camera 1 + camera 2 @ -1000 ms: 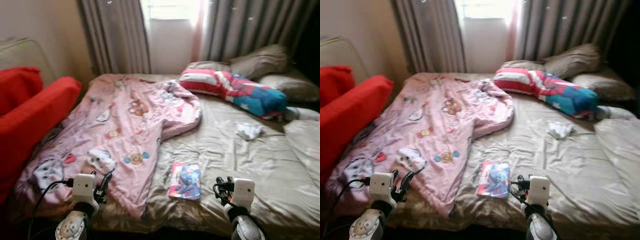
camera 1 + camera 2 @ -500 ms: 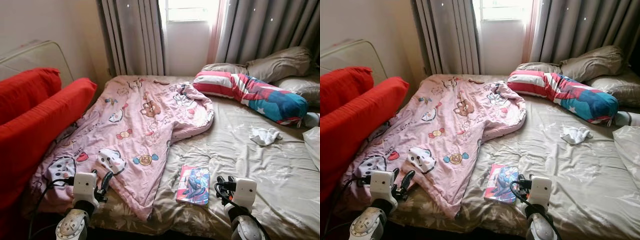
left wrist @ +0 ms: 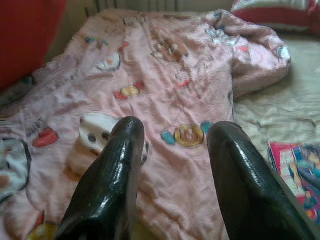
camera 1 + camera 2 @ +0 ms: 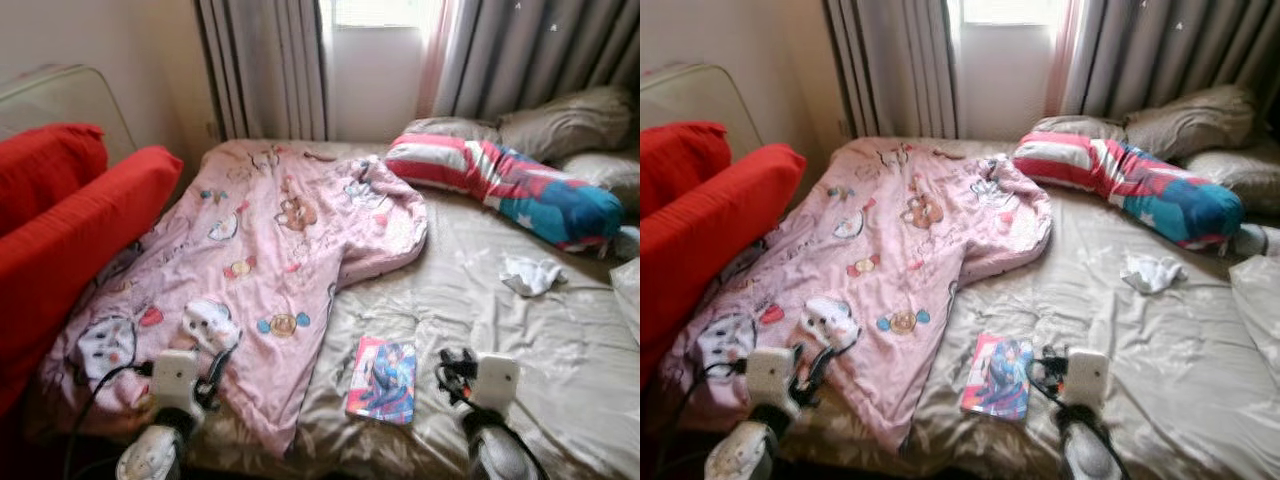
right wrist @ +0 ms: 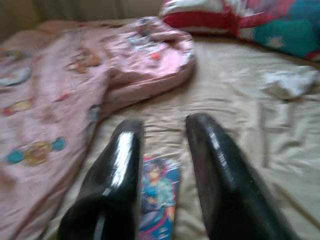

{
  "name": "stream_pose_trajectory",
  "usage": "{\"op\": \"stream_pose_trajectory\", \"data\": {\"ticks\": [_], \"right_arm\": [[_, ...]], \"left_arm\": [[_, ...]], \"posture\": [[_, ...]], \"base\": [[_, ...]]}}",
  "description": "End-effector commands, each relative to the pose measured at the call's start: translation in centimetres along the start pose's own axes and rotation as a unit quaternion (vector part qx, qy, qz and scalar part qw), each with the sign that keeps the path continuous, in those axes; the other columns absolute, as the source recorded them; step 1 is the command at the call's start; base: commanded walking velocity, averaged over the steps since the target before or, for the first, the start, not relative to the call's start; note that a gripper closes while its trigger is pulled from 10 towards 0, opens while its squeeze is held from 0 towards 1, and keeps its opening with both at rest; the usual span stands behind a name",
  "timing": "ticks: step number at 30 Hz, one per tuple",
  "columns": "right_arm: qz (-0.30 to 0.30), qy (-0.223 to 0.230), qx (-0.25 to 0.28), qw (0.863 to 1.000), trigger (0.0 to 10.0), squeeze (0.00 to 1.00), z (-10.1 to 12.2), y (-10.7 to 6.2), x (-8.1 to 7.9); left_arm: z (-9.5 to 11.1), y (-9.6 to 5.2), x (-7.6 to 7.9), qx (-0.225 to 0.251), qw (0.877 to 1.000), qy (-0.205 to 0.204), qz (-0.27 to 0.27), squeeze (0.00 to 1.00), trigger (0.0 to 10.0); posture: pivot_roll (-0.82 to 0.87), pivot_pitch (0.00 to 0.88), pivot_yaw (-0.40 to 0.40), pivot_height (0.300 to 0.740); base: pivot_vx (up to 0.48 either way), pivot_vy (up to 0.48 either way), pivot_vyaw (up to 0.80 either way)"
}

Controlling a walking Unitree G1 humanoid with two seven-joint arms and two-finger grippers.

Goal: Clean up the room

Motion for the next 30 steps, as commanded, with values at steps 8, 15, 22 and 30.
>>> {"op": "stream_pose_trajectory", "data": {"ticks": [8, 15, 22, 30], "right_arm": [[-0.003, 0.000, 0.000, 1.000, 10.0, 0.00, 0.1, -0.3, 0.3], [-0.004, 0.000, -0.001, 1.000, 10.0, 0.00, 0.1, -0.4, 0.5], [0.002, -0.013, -0.004, 1.000, 10.0, 0.00, 0.1, -0.5, 0.8], [0.016, -0.043, -0.004, 0.999, 10.0, 0.00, 0.7, -0.6, 1.3]], "left_arm": [[0.2, 0.0, 0.3, 0.005, 1.000, -0.002, 0.000, 0.00, 10.0], [0.2, 0.0, 0.5, 0.006, 1.000, -0.003, -0.002, 0.00, 10.0], [0.0, -0.4, 1.1, 0.003, 1.000, -0.012, 0.000, 0.00, 10.0], [-0.6, -1.4, 2.1, 0.000, 1.000, -0.030, 0.005, 0.00, 10.0]], "posture": [[-0.06, 0.060, 0.033, 0.740], [-0.07, 0.062, 0.033, 0.740], [-0.06, 0.063, 0.008, 0.740], [-0.05, 0.072, -0.020, 0.740]], "base": [[0.288, 0.000, 0.00], [0.295, 0.000, 0.00], [0.164, 0.000, 0.00], [0.000, 0.000, 0.00]]}}
Point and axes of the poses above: a point about 5 cm out from each wrist's last joint towards the gripper, its own y axis pointing out of the wrist towards the gripper, its own z axis along the axis of the wrist's last joint, x = y × z, the point moved 5 cm from there along y, pointing out of the wrist towards the gripper, and after that the axes turned 10 degrees about y, right-handed, at the moved point
